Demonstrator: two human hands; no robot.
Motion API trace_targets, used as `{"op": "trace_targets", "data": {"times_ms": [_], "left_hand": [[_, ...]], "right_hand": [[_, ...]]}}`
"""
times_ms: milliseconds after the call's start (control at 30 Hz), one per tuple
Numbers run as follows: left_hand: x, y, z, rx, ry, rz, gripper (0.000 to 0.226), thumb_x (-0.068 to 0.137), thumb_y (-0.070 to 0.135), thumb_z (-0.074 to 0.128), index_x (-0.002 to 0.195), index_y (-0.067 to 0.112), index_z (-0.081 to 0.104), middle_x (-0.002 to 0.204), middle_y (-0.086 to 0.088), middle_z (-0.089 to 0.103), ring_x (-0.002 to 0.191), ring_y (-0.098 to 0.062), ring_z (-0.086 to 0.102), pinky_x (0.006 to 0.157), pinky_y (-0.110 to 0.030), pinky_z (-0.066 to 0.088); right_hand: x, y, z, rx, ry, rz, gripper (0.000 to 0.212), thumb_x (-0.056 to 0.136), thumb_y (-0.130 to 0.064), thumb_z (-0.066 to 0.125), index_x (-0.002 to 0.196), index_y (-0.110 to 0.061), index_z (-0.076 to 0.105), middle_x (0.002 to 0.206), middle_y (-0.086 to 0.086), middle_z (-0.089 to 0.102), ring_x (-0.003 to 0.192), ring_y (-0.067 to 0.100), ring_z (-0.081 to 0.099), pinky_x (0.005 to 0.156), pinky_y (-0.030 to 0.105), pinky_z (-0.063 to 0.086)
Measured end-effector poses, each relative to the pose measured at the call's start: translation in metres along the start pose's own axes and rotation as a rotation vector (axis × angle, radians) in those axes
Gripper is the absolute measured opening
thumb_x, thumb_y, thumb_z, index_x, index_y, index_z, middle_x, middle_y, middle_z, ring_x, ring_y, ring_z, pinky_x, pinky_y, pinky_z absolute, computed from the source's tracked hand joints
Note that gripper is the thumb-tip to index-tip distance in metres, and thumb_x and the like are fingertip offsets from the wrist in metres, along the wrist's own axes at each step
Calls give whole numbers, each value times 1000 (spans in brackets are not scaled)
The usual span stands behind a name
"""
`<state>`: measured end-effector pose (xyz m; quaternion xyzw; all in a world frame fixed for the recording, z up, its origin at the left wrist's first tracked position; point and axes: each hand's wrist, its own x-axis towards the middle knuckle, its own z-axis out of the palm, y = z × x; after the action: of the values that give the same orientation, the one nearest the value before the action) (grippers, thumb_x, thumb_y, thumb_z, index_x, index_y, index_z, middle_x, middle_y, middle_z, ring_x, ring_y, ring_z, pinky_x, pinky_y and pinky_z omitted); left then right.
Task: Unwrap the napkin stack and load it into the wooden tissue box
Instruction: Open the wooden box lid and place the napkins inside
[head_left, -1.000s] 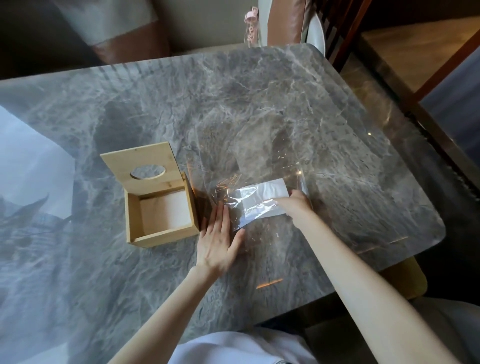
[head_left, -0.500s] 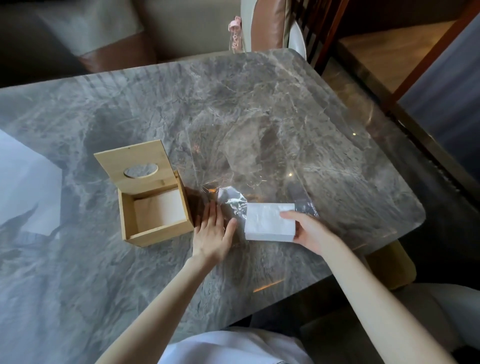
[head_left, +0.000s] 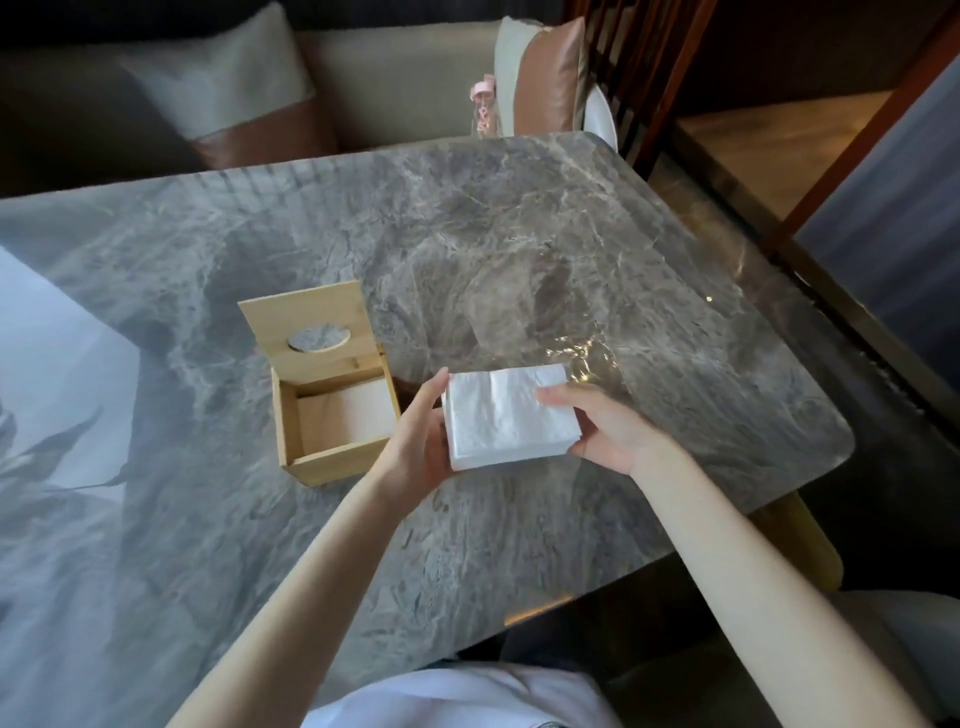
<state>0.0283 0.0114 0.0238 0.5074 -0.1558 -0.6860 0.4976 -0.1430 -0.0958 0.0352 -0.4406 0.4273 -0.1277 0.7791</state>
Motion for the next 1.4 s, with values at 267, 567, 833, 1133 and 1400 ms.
{"op": "trace_targets", "data": {"times_ms": [267,567,833,1133,1400], "left_hand": [[-45,18,-56,116,251,58,27,80,17,65,101,0,65,81,-8,75,71,-17,72,68,-28,59],[-71,49,-110,37,363,138,18,82,13,63,94,0,69,86,-9,75,73,-15,72,71,-25,58],[-60,55,-126,132,609,211,35,68,27,76,82,-5,72,88,-11,71,77,-20,68,70,-23,54],[-37,36,-118,1018,879,351,30,79,23,66,59,1,69,142,-5,46,142,-19,21,108,-35,20],[-22,34,-112,1362,867,208,32,85,23,48,77,0,69,155,-9,21,145,-21,-5,115,-41,-1]], "right_hand": [[26,-10,62,-251,-180,-4,9,81,-11,63,86,-14,69,73,-4,74,66,8,68,52,19,52],[62,-29,122,-356,-230,2,13,77,-16,68,88,-9,69,76,1,73,67,12,69,61,24,57],[91,-25,138,-488,31,-57,34,74,-28,70,87,3,69,89,9,73,85,22,63,83,34,46],[97,3,155,-1146,160,-220,38,87,-31,53,91,4,66,144,10,37,130,22,18,104,26,16],[99,15,170,-1447,233,-249,47,94,-36,39,112,3,60,151,11,24,138,29,6,113,38,15]]}}
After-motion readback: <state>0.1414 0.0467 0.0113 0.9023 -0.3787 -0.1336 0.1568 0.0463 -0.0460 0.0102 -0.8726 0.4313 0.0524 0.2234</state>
